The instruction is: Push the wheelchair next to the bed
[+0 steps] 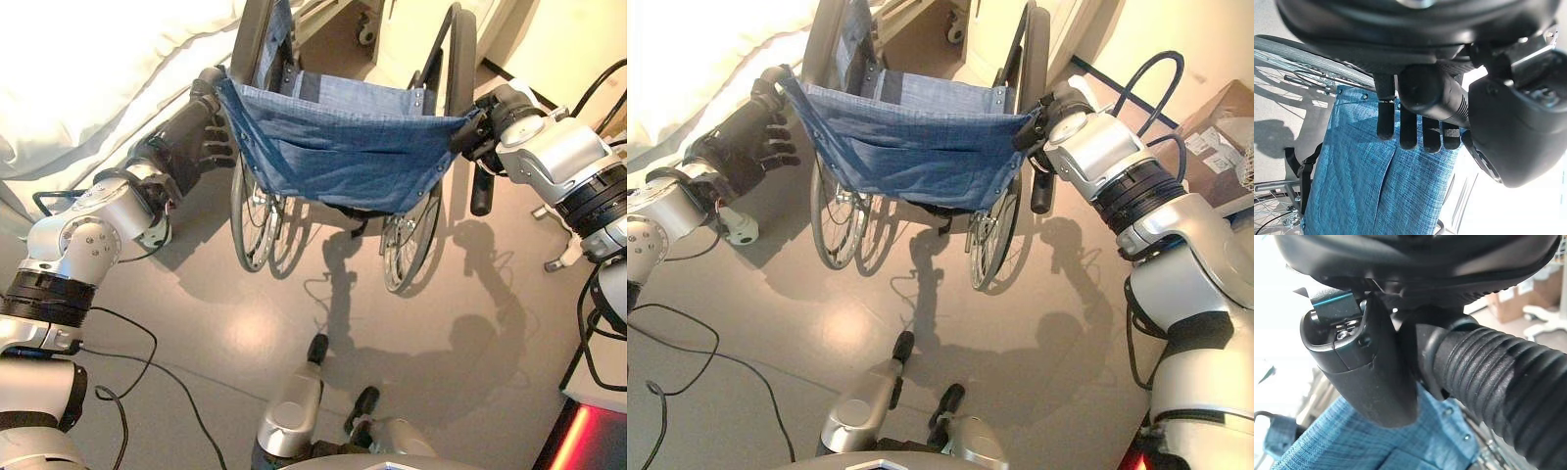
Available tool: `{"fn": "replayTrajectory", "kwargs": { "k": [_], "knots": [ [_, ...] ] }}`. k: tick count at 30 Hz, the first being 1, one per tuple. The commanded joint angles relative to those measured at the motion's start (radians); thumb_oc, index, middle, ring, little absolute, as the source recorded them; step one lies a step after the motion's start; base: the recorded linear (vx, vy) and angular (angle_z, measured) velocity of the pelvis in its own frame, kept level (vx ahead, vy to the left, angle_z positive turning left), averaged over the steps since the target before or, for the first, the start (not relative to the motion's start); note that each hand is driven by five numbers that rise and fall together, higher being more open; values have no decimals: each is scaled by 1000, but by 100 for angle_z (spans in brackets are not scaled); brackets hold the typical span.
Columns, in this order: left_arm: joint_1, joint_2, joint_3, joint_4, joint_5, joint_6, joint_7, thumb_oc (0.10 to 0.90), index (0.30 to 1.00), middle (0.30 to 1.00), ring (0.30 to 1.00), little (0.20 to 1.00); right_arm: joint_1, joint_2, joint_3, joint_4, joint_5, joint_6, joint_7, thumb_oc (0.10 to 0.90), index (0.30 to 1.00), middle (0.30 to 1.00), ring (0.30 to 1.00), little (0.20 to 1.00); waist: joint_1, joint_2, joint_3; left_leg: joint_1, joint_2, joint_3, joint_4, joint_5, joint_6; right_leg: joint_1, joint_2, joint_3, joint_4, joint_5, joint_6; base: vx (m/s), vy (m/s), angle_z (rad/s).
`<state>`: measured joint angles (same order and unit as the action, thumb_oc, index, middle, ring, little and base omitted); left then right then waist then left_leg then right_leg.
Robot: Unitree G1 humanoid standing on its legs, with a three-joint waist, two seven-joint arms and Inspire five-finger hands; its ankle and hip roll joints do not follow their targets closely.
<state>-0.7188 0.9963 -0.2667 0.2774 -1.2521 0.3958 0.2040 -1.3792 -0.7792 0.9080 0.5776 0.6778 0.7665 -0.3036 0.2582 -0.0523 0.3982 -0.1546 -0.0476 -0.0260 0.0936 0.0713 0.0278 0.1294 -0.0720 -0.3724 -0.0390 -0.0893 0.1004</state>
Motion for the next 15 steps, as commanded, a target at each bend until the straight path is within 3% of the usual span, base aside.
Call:
{"fn": "replayTrajectory", "kwargs": {
  "k": [1,2,3,4,5,15],
  "knots": [
    [-100,-34,16,-42,-21,-145,-15,400,300,300,300,300,-114,144,-40,-54,91,-217,42,400,300,300,300,300,46,-23,-220,-45,-10,50,37,-22,-74,-10,-35,1,6,97,17,48,-22,0],
    [-95,-36,19,-41,-15,-143,-13,428,342,342,342,342,-112,142,-42,-49,94,-218,39,477,415,415,415,415,47,-24,-222,-43,-10,48,37,-23,-75,-7,-33,-1,6,94,15,37,-17,0],
    [-95,-37,20,-40,-13,-141,-10,524,486,486,486,486,-110,142,-43,-48,94,-217,37,574,561,561,561,561,48,-24,-223,-42,-9,46,37,-24,-75,-5,-33,-2,7,92,14,34,-18,0],
    [-95,-38,21,-39,-13,-138,-5,679,719,719,719,719,-109,142,-46,-49,95,-215,33,764,846,846,846,846,48,-25,-224,-41,-9,44,38,-25,-76,-3,-32,-3,7,90,13,32,-16,1],
    [-94,-39,23,-34,-5,-136,-10,800,900,900,900,900,-106,141,-51,-49,99,-214,22,800,900,900,900,900,48,-26,-226,-39,-9,42,39,-27,-76,-1,-31,-3,8,88,12,0,0,0],
    [-75,-9,56,-35,15,-122,-2,800,900,900,900,900,-105,84,-69,-63,124,-202,-24,800,900,900,900,900,37,-28,-233,-6,-4,33,20,-34,-74,-5,-26,-3,16,79,6,18,-11,5]
  ]
}}
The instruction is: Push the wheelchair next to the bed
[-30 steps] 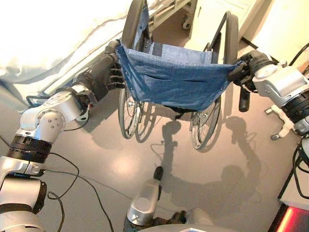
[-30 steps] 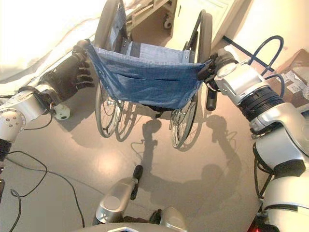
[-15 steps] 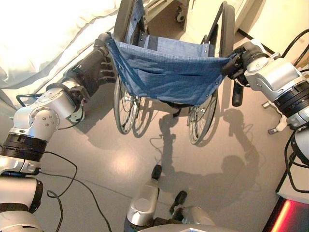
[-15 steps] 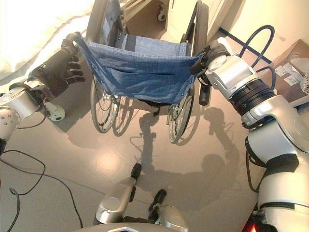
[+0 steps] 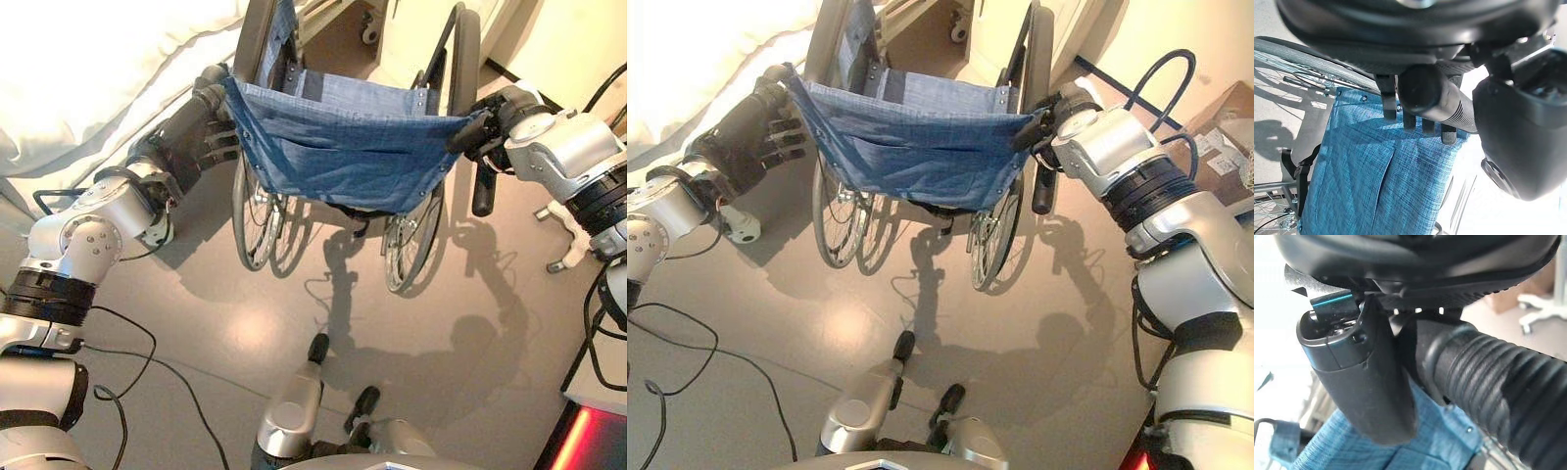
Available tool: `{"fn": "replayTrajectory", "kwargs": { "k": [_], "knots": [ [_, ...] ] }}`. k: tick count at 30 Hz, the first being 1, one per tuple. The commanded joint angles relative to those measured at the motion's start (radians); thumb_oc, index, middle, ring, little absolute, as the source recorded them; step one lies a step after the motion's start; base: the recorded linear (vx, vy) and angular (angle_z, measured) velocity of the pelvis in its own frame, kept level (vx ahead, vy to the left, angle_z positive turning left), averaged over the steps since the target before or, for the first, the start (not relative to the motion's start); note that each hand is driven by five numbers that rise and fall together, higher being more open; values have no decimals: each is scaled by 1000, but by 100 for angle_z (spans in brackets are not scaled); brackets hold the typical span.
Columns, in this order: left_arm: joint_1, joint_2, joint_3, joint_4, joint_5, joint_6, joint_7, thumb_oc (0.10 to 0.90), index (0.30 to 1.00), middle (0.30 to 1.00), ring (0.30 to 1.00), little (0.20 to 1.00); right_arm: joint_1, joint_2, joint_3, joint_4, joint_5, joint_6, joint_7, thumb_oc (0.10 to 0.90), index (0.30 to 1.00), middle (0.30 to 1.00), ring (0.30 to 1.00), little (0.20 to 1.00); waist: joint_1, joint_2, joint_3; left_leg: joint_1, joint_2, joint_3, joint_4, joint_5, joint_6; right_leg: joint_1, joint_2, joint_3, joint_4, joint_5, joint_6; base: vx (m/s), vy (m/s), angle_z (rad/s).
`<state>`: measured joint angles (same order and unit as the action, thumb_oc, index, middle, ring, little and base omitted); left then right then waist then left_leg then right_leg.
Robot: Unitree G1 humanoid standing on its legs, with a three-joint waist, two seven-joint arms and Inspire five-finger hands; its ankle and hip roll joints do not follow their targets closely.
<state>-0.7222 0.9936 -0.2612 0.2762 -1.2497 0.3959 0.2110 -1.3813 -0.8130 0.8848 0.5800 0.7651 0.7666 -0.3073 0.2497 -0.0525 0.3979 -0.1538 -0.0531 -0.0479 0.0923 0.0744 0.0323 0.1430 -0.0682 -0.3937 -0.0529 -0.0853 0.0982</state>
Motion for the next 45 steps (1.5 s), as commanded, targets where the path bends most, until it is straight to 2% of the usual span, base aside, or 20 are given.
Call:
{"fn": "replayTrajectory", "kwargs": {
  "k": [1,8,15,22,31,36,45],
  "knots": [
    [-71,-6,51,-34,13,-122,-9,800,900,900,900,900,-104,117,-46,-66,36,-202,-20,800,900,900,900,900,45,-28,-233,-6,1,55,21,-38,-78,-19,-29,19,30,75,8,0,0,0],
    [-38,45,102,-47,66,-145,-27,800,900,900,900,900,-117,41,-47,-92,22,-194,-15,800,900,900,900,900,32,-22,-257,28,9,55,0,-42,-82,-21,-26,19,35,68,3,16,-1,0],
    [-30,91,143,-37,88,-108,-15,800,900,900,900,900,-141,-22,-51,-102,33,-179,-37,800,900,900,900,900,23,-13,-281,62,19,52,-21,-43,-84,-17,-21,11,43,62,-1,25,2,0],
    [118,162,287,-38,50,-48,-11,800,900,900,900,900,-144,-176,-58,-126,107,-152,-3,800,900,900,900,900,-9,-4,-336,145,30,57,-103,-22,-92,-12,-10,13,33,74,4,66,31,2],
    [305,186,474,-73,49,-46,-42,800,900,900,900,900,-78,-362,-133,-194,111,-129,42,800,900,900,900,900,-38,3,-354,179,37,69,-147,-16,-94,-12,1,18,27,69,-1,-8,-2,1],
    [339,187,509,-65,53,-67,-65,800,900,900,900,900,-54,-409,-174,-202,112,-140,35,800,900,900,900,900,-48,8,-353,188,39,70,-161,-14,-96,-11,2,14,26,67,-1,-37,-19,13],
    [359,202,528,-40,64,-90,-83,800,900,900,900,900,-82,-452,-170,-179,131,-166,20,800,900,900,900,900,-55,12,-354,193,41,75,-164,-16,-97,-9,5,13,20,67,-3,-4,-2,1]
  ]
}}
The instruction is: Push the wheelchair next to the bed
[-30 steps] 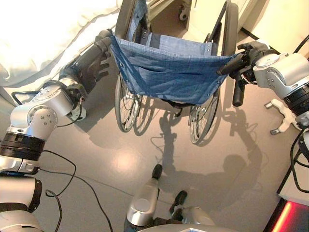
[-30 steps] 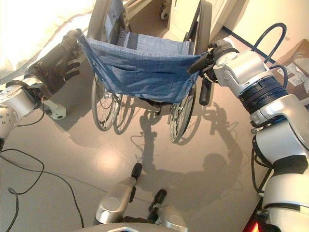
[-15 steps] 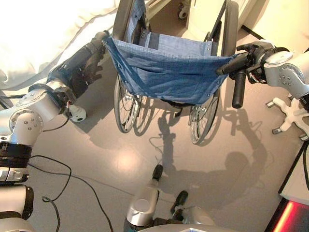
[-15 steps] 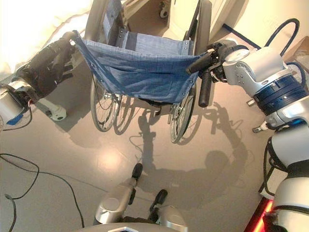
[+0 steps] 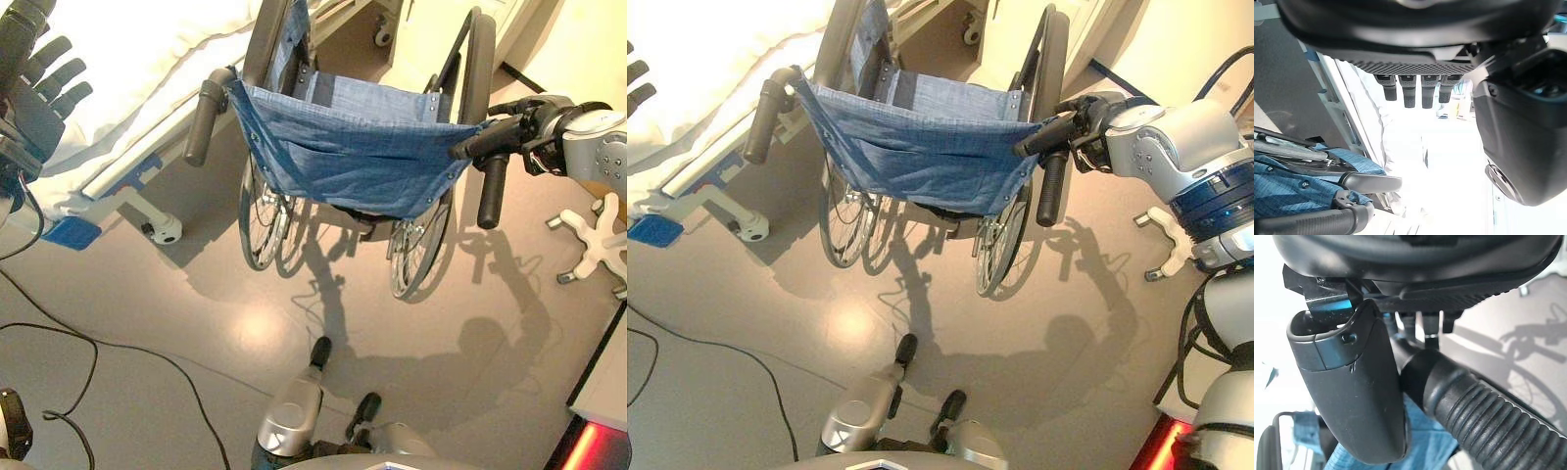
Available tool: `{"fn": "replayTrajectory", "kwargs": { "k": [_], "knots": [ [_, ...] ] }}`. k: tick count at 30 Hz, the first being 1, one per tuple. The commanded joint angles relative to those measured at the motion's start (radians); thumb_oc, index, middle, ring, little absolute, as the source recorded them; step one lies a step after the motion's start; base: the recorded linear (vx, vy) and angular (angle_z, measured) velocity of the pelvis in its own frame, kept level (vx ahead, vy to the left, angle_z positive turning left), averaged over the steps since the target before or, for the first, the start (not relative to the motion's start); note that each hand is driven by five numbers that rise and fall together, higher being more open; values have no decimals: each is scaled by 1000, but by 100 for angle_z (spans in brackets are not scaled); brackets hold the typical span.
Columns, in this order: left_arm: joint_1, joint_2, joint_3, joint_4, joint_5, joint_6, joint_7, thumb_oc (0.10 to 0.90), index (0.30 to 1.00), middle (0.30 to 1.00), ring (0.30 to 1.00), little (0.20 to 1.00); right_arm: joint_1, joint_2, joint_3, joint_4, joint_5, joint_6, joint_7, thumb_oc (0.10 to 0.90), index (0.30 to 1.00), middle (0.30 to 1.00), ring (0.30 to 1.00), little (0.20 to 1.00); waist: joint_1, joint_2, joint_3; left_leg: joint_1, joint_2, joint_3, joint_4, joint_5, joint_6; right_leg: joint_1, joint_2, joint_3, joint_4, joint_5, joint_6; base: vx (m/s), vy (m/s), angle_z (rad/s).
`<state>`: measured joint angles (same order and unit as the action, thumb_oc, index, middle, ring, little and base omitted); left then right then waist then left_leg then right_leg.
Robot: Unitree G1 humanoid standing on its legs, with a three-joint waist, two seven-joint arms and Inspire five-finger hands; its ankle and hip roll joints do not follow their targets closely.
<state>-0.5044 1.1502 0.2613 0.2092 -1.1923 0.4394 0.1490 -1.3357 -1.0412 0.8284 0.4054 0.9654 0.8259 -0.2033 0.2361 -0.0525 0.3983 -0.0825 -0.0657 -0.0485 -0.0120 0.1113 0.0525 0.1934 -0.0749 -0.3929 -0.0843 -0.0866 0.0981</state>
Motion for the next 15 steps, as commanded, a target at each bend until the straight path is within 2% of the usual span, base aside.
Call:
{"fn": "replayTrajectory", "kwargs": {
  "k": [1,5,8,11,15],
  "knots": [
    [148,48,12,30,3,-135,-23,800,900,900,900,900,-125,-230,-117,0,-65,-232,-86,800,900,900,900,900,-42,12,-354,122,54,76,-60,-53,-118,-59,12,12,51,69,-3,0,0,0],
    [182,57,52,33,-17,-131,-29,800,900,900,900,900,-114,-264,-151,18,-66,-241,-94,800,900,900,900,900,-44,13,-354,121,55,73,-63,-54,-120,-60,15,15,48,70,-2,0,0,0],
    [202,60,69,22,-19,-123,-33,800,900,900,900,900,-138,-295,-141,21,-121,-214,-71,800,900,900,900,900,-47,6,-359,119,55,73,-65,-54,-121,-63,16,16,47,71,-1,0,0,0],
    [217,61,76,17,-26,-120,-36,800,900,900,900,900,-167,-322,-105,36,-226,-200,-23,800,900,900,900,900,-50,5,-362,119,56,75,-65,-55,-122,-65,16,17,47,70,-1,0,0,0],
    [241,59,74,10,-38,-126,-42,800,900,900,900,900,-280,-355,23,68,-413,-211,57,800,900,900,900,900,-52,-1,-365,118,55,76,-64,-56,-121,-67,17,18,47,69,-1,0,0,0]
  ]
}}
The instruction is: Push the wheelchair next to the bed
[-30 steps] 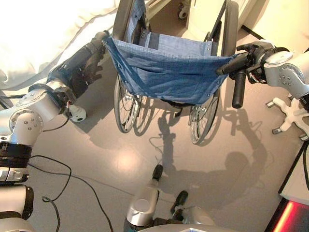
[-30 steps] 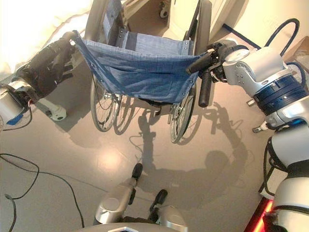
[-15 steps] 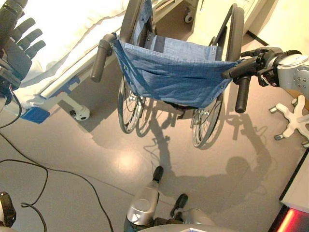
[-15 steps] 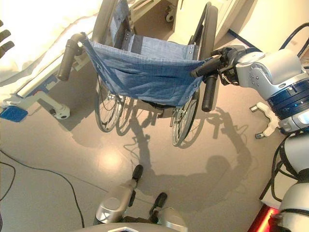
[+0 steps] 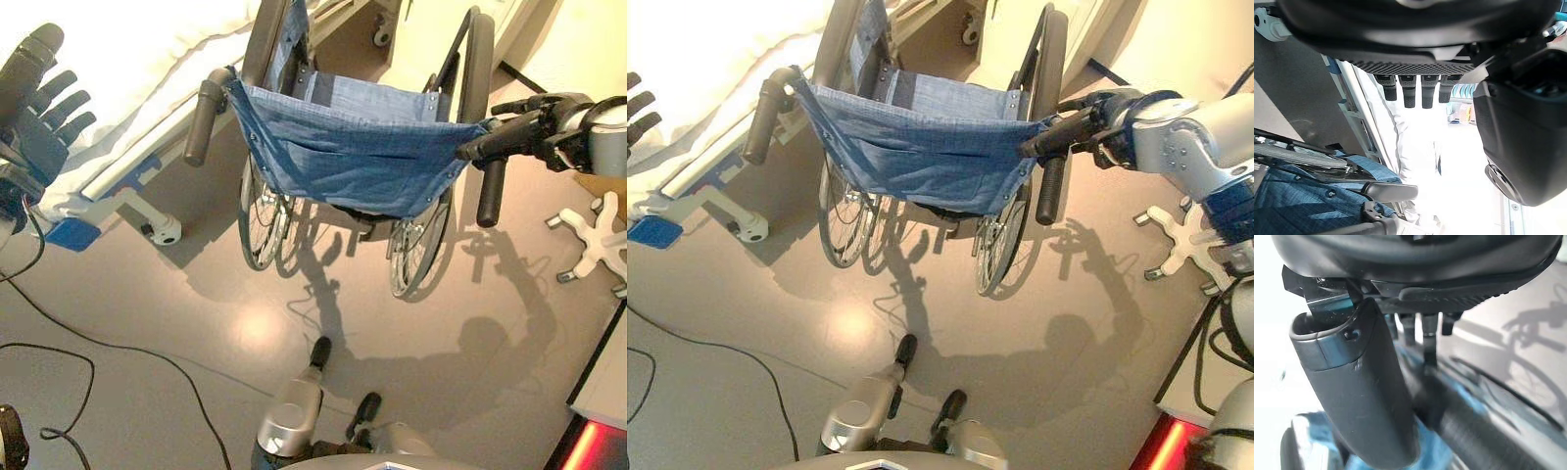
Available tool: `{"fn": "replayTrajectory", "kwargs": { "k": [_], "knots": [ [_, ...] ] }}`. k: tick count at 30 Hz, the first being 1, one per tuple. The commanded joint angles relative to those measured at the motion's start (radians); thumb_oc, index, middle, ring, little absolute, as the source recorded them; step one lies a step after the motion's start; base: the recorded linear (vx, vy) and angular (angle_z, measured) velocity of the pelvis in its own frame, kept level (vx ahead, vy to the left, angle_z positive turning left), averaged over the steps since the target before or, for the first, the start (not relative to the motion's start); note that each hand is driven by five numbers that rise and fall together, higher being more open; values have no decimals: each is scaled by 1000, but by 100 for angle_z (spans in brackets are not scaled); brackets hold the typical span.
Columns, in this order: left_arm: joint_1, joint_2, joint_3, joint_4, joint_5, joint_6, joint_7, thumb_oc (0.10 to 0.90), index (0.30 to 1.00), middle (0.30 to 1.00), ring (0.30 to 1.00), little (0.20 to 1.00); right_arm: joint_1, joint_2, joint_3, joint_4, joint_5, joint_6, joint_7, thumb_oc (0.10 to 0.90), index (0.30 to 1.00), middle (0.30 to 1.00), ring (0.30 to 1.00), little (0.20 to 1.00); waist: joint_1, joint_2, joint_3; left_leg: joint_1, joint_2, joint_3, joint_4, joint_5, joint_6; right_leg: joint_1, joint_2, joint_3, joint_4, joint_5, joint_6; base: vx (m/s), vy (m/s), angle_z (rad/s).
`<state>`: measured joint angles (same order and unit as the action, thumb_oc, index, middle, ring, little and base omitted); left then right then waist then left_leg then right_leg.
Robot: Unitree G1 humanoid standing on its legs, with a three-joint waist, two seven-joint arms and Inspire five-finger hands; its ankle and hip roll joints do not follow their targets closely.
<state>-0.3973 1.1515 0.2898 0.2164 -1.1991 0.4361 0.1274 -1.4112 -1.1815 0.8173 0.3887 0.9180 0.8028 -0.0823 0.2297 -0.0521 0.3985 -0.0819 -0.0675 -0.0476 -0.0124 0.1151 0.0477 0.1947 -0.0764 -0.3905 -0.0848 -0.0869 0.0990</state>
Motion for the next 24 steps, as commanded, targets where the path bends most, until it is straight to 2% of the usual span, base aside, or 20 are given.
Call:
{"fn": "replayTrajectory", "kwargs": {
  "k": [1,4,6,8,11,14,18,21,24],
  "knots": [
    [140,57,46,-4,-32,-123,-18,800,900,900,900,900,-243,-218,69,89,-372,-183,-50,800,900,900,900,900,-45,-4,-365,118,57,75,-64,-60,-116,-68,19,16,47,70,-1,0,0,0],
    [169,47,50,-29,-36,-128,-10,800,900,900,900,900,-349,-225,173,96,-398,-179,-33,800,900,900,900,900,-44,-13,-366,120,56,74,-64,-61,-115,-66,18,16,44,72,-1,0,0,0],
    [193,39,56,-36,-42,-136,-14,800,900,900,900,900,-432,-231,252,106,-488,-197,-44,800,900,900,900,900,-44,-14,-366,122,56,72,-64,-62,-113,-65,18,17,45,73,-1,0,0,0],
    [200,37,56,-39,-43,-140,-11,800,900,900,900,900,-488,-231,298,112,-492,-192,-41,800,900,900,900,900,-45,-16,-368,122,55,70,-65,-64,-112,-66,18,17,46,72,0,12,12,-5],
    [221,33,64,-52,-48,-144,-6,800,900,900,900,900,-622,-238,411,127,-572,-196,-46,800,900,900,900,900,-47,-21,-371,123,52,66,-66,-67,-110,-67,17,19,45,73,1,15,15,-10],
    [247,17,79,-69,-50,-148,-2,800,900,900,900,900,-696,-249,479,115,-538,-176,-30,800,900,900,900,900,-48,-19,-372,123,49,62,-67,-69,-106,-71,14,22,48,74,3,11,22,-7],
    [267,5,103,-75,-59,-144,-5,800,900,900,900,900,-673,-271,475,87,-493,-158,-4,800,900,900,900,900,-48,-10,-370,123,46,62,-68,-70,-103,-74,11,25,48,75,5,-2,36,-7],
    [282,-12,122,-73,-53,-135,-12,800,900,900,900,900,-607,-293,425,65,-452,-151,0,800,900,900,900,900,-50,-2,-367,125,46,65,-70,-72,-101,-76,10,29,48,75,5,-7,24,-4],
    [319,-61,138,-68,-19,-120,-17,800,900,900,900,900,-435,-339,279,36,-438,-155,-5,800,900,900,900,900,-56,10,-362,127,45,66,-73,-76,-98,-80,9,32,49,75,6,-17,12,-4]
  ]
}}
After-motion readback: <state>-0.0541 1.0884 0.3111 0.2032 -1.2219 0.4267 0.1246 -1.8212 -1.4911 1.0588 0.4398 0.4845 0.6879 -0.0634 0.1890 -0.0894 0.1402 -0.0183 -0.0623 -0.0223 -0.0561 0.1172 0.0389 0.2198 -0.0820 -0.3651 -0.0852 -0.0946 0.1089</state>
